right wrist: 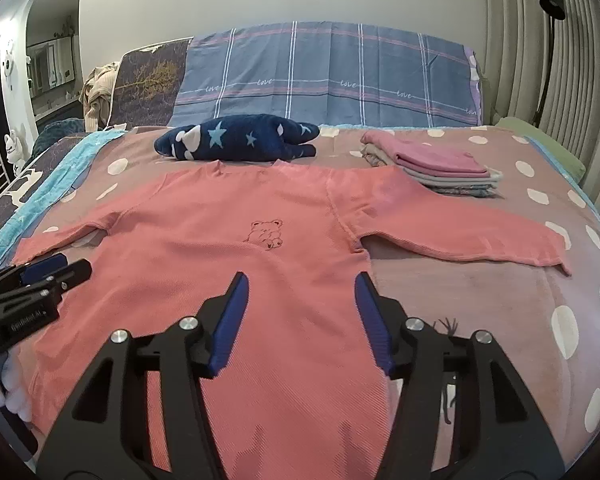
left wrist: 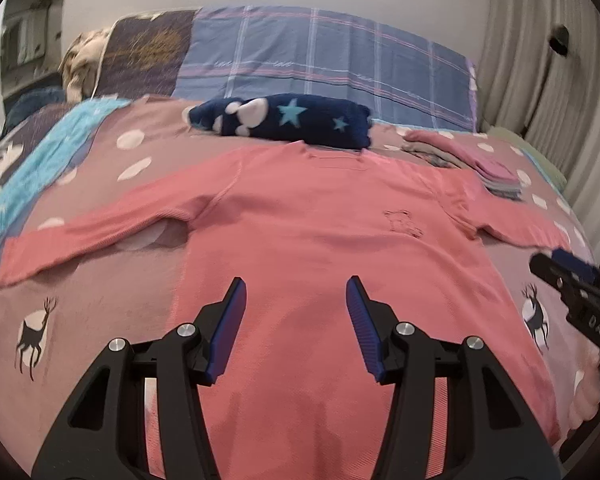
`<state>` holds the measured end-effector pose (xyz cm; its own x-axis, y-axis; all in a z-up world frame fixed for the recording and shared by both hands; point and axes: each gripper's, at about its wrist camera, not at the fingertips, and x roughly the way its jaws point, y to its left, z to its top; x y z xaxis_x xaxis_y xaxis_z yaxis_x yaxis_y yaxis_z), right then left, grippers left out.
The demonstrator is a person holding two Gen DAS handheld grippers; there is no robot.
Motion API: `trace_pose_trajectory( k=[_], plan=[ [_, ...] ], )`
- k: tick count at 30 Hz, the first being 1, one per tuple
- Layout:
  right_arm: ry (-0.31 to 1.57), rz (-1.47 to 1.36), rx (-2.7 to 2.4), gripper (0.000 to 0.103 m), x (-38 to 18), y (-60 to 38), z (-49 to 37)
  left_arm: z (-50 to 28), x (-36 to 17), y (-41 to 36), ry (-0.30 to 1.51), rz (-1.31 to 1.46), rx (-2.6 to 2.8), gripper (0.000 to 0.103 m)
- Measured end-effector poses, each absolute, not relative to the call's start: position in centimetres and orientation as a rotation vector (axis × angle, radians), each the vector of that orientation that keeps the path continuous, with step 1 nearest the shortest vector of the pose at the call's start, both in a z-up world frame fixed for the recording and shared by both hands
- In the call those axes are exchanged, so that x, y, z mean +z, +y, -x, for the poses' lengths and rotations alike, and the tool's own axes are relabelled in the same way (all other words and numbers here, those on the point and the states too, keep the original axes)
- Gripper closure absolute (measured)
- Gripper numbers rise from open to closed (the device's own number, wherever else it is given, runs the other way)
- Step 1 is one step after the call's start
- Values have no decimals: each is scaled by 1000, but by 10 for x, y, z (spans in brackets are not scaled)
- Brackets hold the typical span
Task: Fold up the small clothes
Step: 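Grasp the pink shirt's sleeve with the left gripper and fold it across the body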
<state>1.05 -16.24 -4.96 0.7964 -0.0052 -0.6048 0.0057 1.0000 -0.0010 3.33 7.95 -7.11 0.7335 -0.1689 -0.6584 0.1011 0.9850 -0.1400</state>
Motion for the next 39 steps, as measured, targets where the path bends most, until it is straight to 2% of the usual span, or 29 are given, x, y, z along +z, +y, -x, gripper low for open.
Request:
trace_pose_trajectory(
  k=[6, 12, 16, 21, 22, 23, 24, 26, 29, 33, 39],
  plan=[
    [684, -5, -10, 39, -60, -166, -25, -50, -92, 182, 751, 375, 27, 49],
    [726, -12, -16, 38, -72, -169, -42, -46, -131, 333, 729, 786, 267, 49],
    [729, 2, 0, 37, -76, -163, -50, -55, -157, 388, 744, 968, 326, 49],
    [735, 23, 7, 36, -79, -159, -56, -72, -167, 410, 698, 1049, 352, 50],
    [736, 29, 8, 36, -80, -158, -57, -78, -165, 412, 690, 1047, 376, 52],
    [737, 34, 8, 36, -80, -158, -58, -83, -165, 414, 684, 1043, 394, 64],
    [740, 39, 8, 36, -81, -159, -60, -88, -164, 416, 677, 1030, 409, 84],
    [749, 29, 7, 36, -82, -164, -63, -100, -157, 416, 671, 1012, 411, 103],
    [765, 0, 5, 36, -84, -174, -68, -125, -117, 387, 628, 900, 326, 103],
    [791, -50, 5, 36, -88, -188, -75, -169, -43, 288, 592, 648, 74, 103],
    [803, -108, 1, 36, -91, -208, -79, -193, -7, 119, 592, 389, -270, 101]
  ],
)
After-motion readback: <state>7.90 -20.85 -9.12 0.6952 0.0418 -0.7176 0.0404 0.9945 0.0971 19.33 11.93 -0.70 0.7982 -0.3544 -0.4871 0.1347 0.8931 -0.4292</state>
